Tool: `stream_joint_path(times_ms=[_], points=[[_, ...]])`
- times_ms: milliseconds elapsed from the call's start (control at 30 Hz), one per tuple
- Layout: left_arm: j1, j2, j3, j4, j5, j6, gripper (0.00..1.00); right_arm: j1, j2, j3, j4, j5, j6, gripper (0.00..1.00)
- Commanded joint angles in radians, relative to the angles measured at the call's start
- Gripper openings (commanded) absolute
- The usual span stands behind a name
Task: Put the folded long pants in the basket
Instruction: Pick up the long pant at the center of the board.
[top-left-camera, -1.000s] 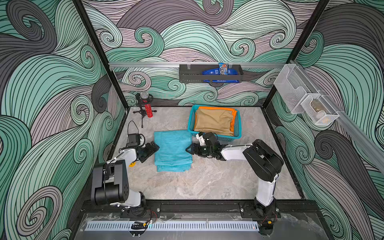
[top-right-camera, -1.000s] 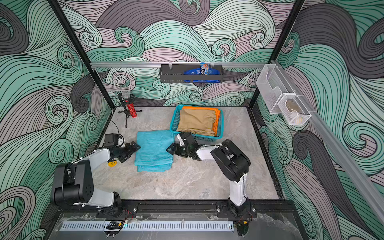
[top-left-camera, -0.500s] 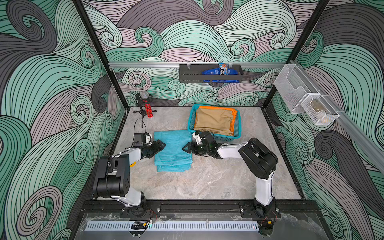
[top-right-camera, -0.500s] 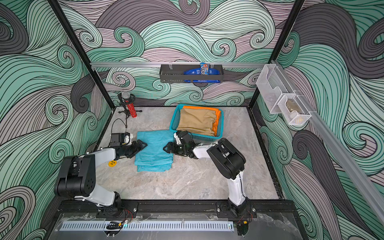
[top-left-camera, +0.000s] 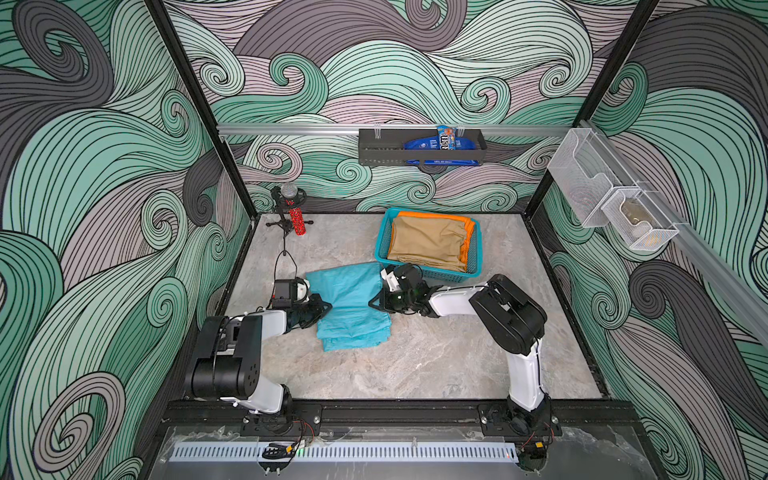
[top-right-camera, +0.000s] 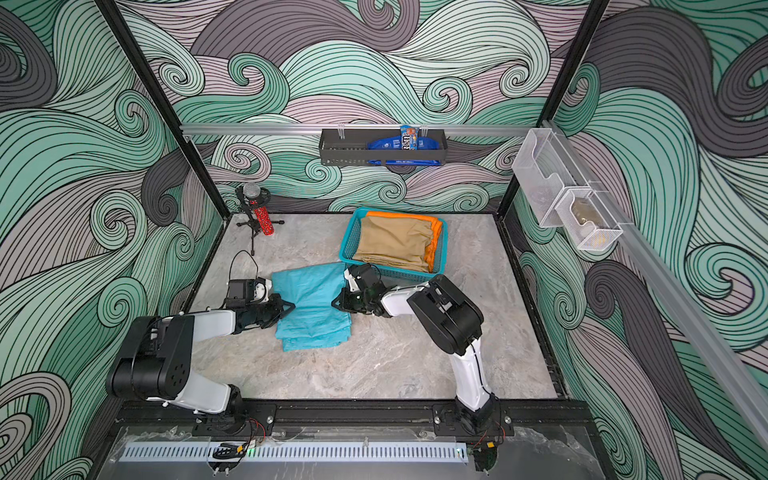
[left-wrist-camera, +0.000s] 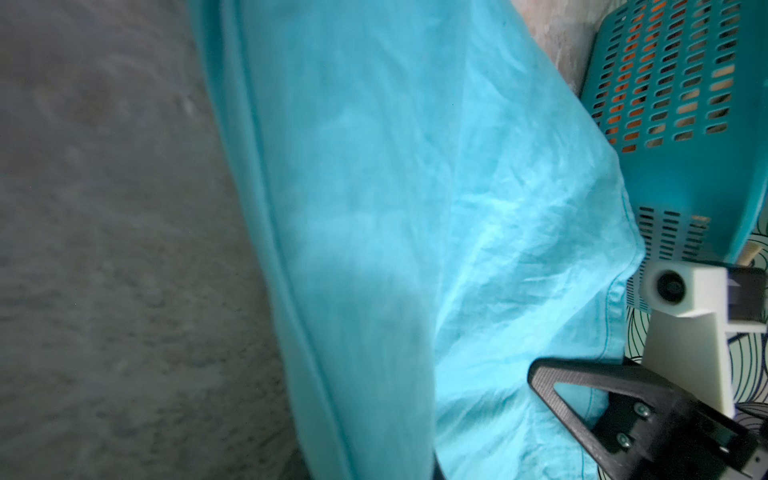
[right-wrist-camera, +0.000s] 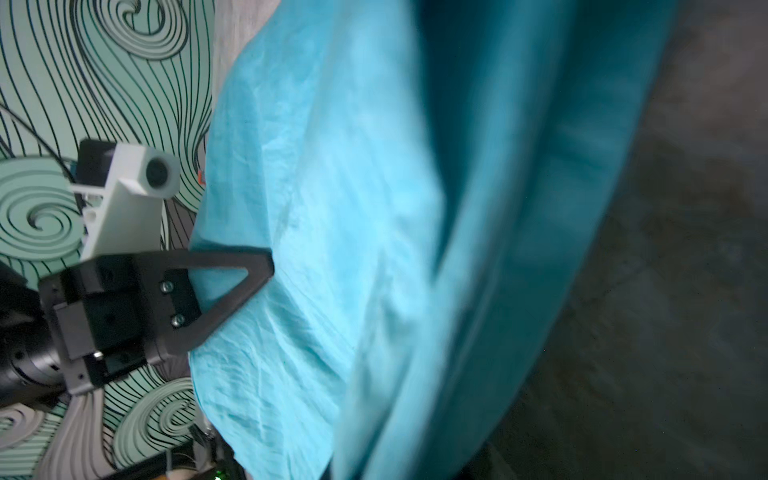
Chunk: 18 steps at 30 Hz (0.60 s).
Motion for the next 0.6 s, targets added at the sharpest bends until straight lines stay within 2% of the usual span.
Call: stream_joint_path(times_ms=[0, 133, 267, 400, 567], points=[[-0.017, -0.047, 0.004, -0.086, 0.060, -0.035, 0.00, 0.040, -0.032, 0.034, 0.007, -0.033, -0.002, 0.00], [-0.017, -0.204, 0.040, -0.129, 0.035, -0.056, 0.00, 0.057, -0.094, 0.052, 0.001, -0.023, -0.003, 0.00], [-0.017, -0.319, 0.135, -0.206, 0.008, -0.041, 0.00, 0.084, -0.160, 0.114, -0.068, 0.012, -0.050, 0.00], [-0.019, -0.308, 0.260, -0.265, 0.027, -0.026, 0.00, 0.100, -0.211, 0.198, -0.155, 0.046, -0.132, 0.00], [-0.028, -0.281, 0.380, -0.198, 0.056, -0.065, 0.00, 0.088, -0.266, 0.306, -0.301, 0.096, -0.250, 0.00]])
